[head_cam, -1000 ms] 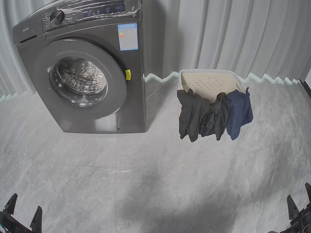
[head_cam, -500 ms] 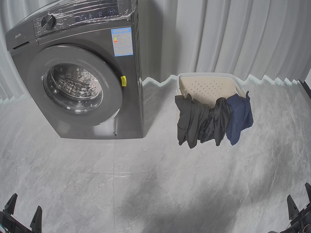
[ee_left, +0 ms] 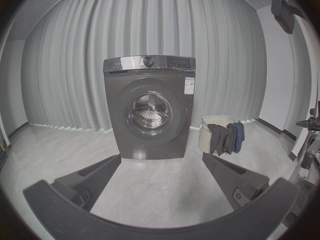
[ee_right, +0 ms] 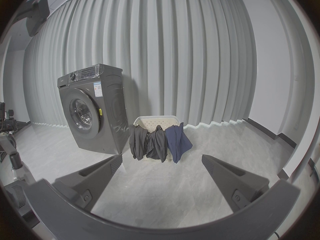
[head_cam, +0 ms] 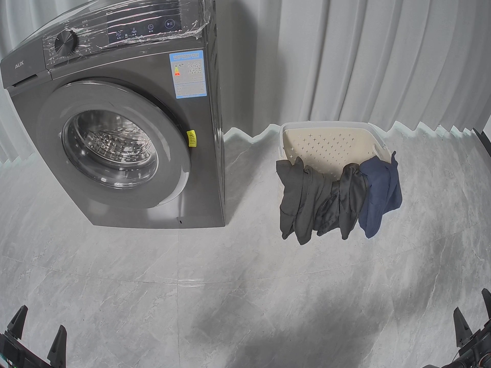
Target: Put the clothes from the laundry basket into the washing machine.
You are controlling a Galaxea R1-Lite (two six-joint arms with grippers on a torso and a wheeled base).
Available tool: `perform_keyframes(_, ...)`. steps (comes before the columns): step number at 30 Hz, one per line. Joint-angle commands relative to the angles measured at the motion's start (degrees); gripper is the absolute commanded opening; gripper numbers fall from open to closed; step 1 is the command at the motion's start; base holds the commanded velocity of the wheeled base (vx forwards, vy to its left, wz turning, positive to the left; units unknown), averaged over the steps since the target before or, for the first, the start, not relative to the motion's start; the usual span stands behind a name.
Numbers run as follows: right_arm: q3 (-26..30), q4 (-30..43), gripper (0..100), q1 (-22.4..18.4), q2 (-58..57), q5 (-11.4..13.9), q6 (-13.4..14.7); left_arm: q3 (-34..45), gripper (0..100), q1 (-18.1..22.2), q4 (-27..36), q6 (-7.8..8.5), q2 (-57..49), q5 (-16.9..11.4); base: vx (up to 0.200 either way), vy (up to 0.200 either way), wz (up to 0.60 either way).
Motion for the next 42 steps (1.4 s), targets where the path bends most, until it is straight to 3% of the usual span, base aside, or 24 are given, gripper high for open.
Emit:
perform_keyframes(1, 0.9, 0.1, 100, 0.0, -0.9, 0.0, 0.0, 0.9, 100, 0.0, 0.0, -0.06, -0.9, 0.0, 0.0, -0.2, 0.0)
perform_keyframes(13, 0.9, 0.1, 100, 0.0, -0.9, 0.1, 0.0, 0.9, 100, 0.0, 0.0, 0.03, -0.9, 0.0, 0.0, -0.2, 0.0)
perform_keyframes(28, 0.9, 0.1, 100, 0.1, -0.9, 0.0, 0.0, 0.9, 100, 0.0, 0.0, 0.03, -0.9, 0.0, 0.0, 0.0, 0.0)
perform_keyframes(42, 0.9, 0.0, 100, 0.0, -0.9, 0.0, 0.0, 0.9, 100, 0.0, 0.0, 0.11, -0.9, 0.0, 0.0, -0.2, 0.0)
